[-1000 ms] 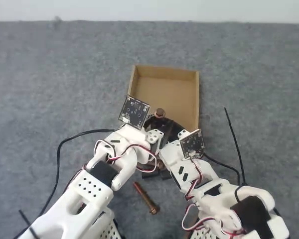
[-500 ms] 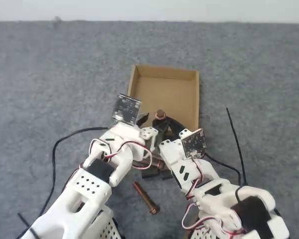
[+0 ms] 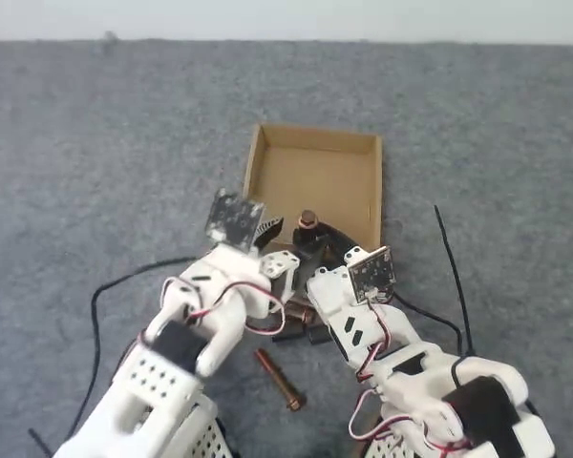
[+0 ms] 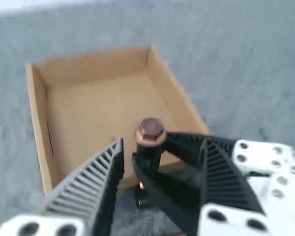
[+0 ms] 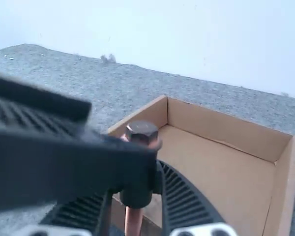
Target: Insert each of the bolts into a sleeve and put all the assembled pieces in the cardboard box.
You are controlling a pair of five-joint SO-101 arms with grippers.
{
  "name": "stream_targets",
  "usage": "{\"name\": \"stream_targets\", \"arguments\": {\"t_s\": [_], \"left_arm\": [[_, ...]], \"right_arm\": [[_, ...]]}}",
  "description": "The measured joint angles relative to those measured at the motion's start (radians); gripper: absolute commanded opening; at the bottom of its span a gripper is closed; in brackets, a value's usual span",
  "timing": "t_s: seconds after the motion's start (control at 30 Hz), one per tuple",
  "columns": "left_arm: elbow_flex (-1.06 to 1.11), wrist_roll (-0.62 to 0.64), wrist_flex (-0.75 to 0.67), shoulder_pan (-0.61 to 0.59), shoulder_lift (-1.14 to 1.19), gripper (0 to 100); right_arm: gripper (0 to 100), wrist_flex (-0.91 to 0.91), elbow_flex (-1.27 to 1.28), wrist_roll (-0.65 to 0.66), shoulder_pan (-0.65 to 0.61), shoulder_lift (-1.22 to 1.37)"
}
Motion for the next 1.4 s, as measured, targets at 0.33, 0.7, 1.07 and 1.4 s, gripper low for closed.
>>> {"name": "stream_targets", "arguments": {"t_s": [0.33, 0.7, 1.07, 1.4], "left_arm": [[0.043, -0.002, 0.187, -0.032, -0.473, 24], [0.115, 0.000, 0.195, -0.330, -0.509, 15], [0.275, -0.002, 0.195, -0.534, -0.519, 1], [0.310, -0.060, 0.330, -0.623, -0.520, 1]], "right_arm": [[0.6, 0.000, 0.000, 0.000, 0.000, 0.000], [0.6, 0.000, 0.000, 0.000, 0.064, 0.000], [0.6, 0.000, 0.000, 0.000, 0.137, -0.017], [0.6, 0.304, -0.017, 0.000, 0.196, -0.353]]}}
